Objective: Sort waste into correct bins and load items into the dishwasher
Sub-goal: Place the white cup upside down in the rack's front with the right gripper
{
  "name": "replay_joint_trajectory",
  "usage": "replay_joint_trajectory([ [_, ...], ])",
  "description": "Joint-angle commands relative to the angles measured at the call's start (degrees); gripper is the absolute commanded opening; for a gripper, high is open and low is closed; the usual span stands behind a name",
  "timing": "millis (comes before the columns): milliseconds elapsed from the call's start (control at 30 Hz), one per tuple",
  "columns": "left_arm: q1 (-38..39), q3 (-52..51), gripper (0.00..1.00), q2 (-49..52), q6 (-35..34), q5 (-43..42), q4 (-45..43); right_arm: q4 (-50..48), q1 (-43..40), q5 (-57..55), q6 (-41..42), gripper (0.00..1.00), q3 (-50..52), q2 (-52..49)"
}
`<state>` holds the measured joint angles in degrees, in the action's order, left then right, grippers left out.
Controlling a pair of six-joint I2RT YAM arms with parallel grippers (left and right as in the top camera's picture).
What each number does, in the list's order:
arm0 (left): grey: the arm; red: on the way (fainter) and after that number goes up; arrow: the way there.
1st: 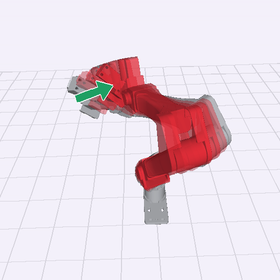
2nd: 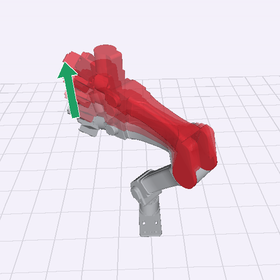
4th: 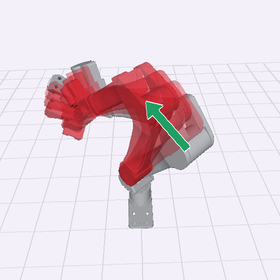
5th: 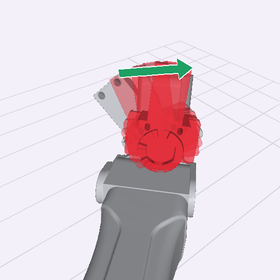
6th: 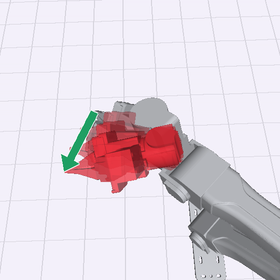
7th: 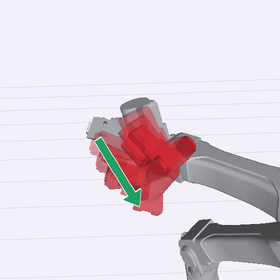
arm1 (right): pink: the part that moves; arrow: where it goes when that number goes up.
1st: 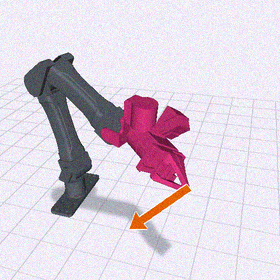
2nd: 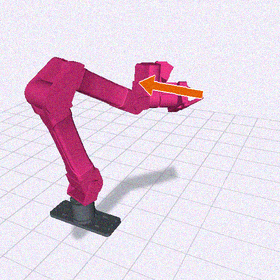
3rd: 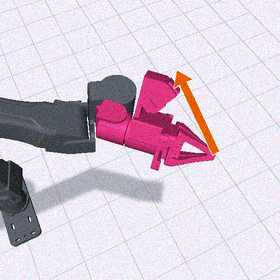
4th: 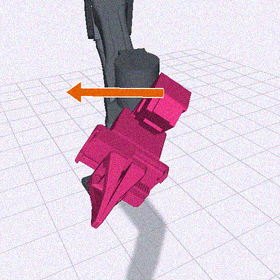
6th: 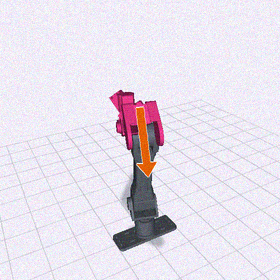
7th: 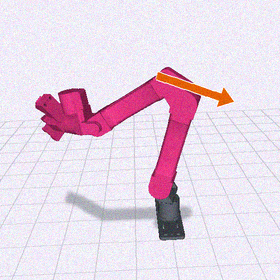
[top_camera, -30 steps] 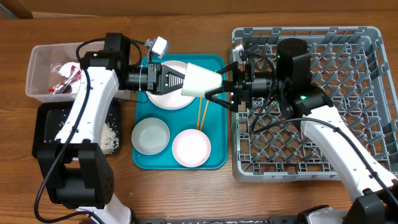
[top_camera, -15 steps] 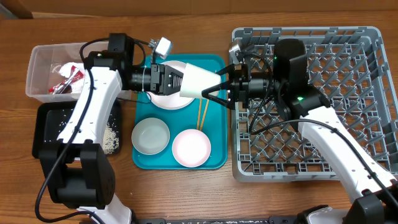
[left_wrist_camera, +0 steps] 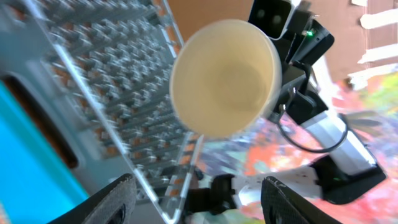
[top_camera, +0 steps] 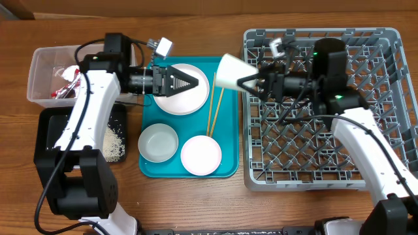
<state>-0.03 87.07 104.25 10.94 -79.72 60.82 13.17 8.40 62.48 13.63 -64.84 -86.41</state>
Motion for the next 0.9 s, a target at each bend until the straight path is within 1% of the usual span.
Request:
replay_joint_trajectory([
  [0, -1.97, 1.27, 0.68, -0.76, 0.63, 8.98, -1.42, 7.15, -2.10, -6.84, -0.09, 0.51, -0.81, 1.77],
  [67, -2.21, 1.27, 0.72, -0.76, 0.61, 20.09, -1.53, 16.41, -2.05, -15.91, -0.02, 0.52, -0.96, 4.50],
  [100, -2.19, 1.27, 0.73, -0.76, 0.59, 23.67, -1.51, 22.01, -1.60, -20.98, 0.26, 0.52, -1.49, 6.54],
  [133, -1.92, 1.27, 0.74, -0.76, -0.39, 30.10, -1.51, 27.93, -0.96, -27.19, 1.60, 0.52, -2.43, 8.57],
  [167, -1.68, 1.27, 0.76, -0.76, -0.92, 33.51, -1.60, 35.34, 0.13, -34.36, 2.38, 0.52, -4.15, 10.93],
  [200, -1.53, 1.27, 0.78, -0.76, -2.78, 39.82, -2.40, 44.24, 2.21, -41.94, 3.69, 0.52, -6.91, 12.92],
  [267, -1.53, 1.27, 0.79, -0.76, -5.05, 42.88, -3.13, 51.65, 4.85, -48.74, 5.64, 0.53, -9.55, 13.64],
  [300, -1.53, 1.27, 0.79, -0.76, -6.29, 44.74, -3.69, 56.54, 7.32, -53.31, 7.61, 0.55, -11.28, 13.66],
  [333, -1.55, 1.27, 0.79, -0.76, -7.21, 45.92, -4.07, 59.21, 9.29, -56.02, 9.25, 0.55, -11.91, 13.66],
  [400, -1.55, 1.27, 0.79, -0.76, -7.32, 46.86, -4.35, 63.98, 13.75, -60.28, 13.03, 0.55, -12.00, 13.38],
  [467, -1.53, 1.27, 0.79, -0.76, -7.32, 46.95, -4.33, 68.17, 16.61, -62.03, 15.76, 0.55, -12.00, 12.37],
  [567, -1.51, 1.27, 0.79, -0.76, -7.32, 46.93, -4.33, 72.74, 18.47, -62.42, 18.45, 0.56, -12.00, 10.08],
  [700, -1.49, 1.27, 0.80, -0.76, -7.32, 46.93, -4.28, 73.77, 19.63, -61.31, 19.43, 0.56, -11.32, 7.26],
  [867, -1.44, 1.27, 0.83, -0.76, -7.30, 46.93, -4.00, 73.50, 21.53, -60.70, 20.74, 0.56, -8.50, 2.95],
])
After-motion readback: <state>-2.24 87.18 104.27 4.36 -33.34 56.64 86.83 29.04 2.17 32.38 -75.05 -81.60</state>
